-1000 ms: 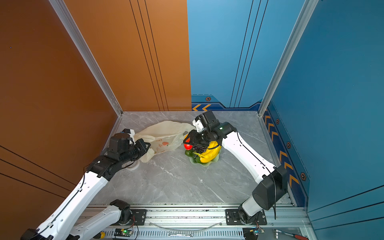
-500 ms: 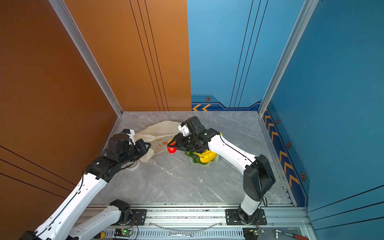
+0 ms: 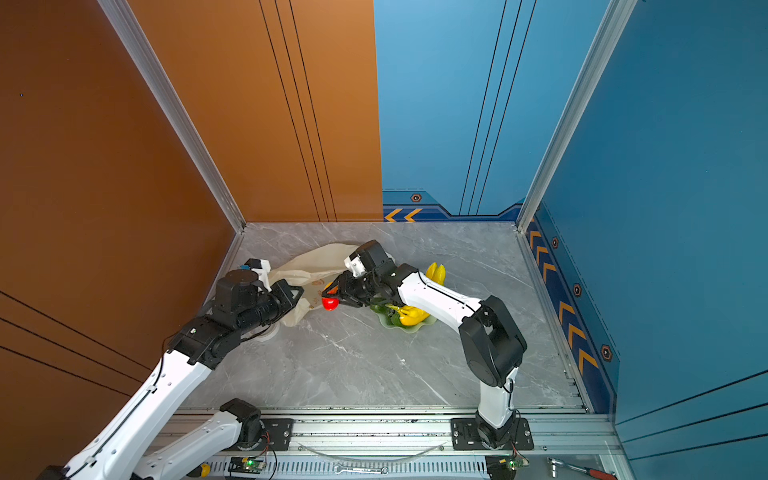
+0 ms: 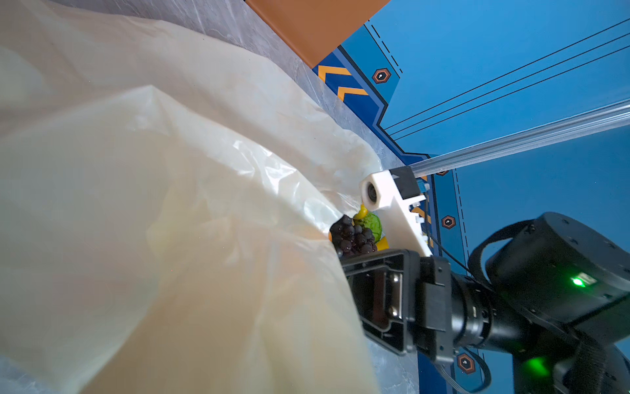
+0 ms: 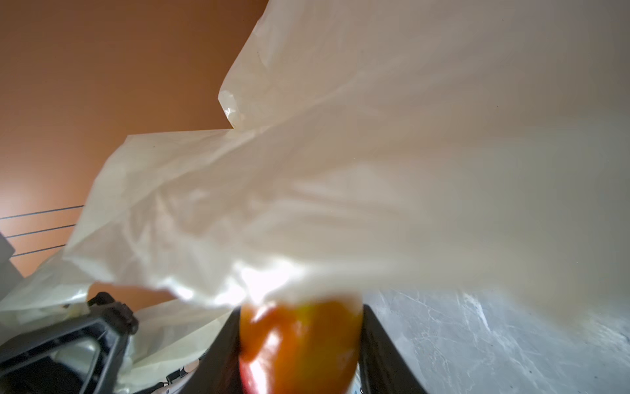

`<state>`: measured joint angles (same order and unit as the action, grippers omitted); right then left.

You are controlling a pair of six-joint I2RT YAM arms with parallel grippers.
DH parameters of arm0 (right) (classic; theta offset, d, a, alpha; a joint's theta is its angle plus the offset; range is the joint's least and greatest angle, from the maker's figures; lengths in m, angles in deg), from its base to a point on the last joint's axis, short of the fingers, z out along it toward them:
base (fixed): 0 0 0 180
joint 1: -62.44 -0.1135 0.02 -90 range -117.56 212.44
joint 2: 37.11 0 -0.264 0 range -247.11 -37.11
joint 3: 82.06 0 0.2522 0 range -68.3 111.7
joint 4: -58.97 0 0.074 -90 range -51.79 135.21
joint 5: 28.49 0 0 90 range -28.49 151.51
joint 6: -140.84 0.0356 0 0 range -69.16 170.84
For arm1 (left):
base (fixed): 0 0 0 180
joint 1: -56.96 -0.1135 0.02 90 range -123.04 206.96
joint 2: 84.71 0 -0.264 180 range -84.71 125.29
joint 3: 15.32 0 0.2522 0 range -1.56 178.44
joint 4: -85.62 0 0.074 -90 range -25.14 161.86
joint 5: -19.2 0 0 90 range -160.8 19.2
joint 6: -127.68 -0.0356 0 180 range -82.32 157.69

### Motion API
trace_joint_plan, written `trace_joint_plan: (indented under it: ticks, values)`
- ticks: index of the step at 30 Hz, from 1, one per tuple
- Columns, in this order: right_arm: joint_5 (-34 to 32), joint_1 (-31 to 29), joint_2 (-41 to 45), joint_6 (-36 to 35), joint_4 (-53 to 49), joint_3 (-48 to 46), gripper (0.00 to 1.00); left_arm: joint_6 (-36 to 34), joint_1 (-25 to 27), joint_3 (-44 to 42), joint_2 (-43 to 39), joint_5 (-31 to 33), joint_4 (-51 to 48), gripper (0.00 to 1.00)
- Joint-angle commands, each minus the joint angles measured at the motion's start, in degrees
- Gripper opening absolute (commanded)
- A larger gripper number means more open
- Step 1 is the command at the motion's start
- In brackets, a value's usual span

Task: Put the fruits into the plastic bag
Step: 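Carry the mango into the bag mouth held by the left gripper and release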

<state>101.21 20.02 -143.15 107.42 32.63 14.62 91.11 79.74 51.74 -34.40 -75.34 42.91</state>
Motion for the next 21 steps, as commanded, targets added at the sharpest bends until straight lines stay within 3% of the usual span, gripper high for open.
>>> trace_joint_plan:
  ticks: [1,21]
  values:
    - [-2.07,0.14,-1.78,2.47,1.96,1.66,0.41,0.49,1.06,-0.87,-0.17,1.11,-0.32,0.00]
    - [-15.35,-0.56,-12.36,8.11,6.24,10.11,0.41,3.22,3.86,-2.04,4.01,-1.71,6.00,0.00]
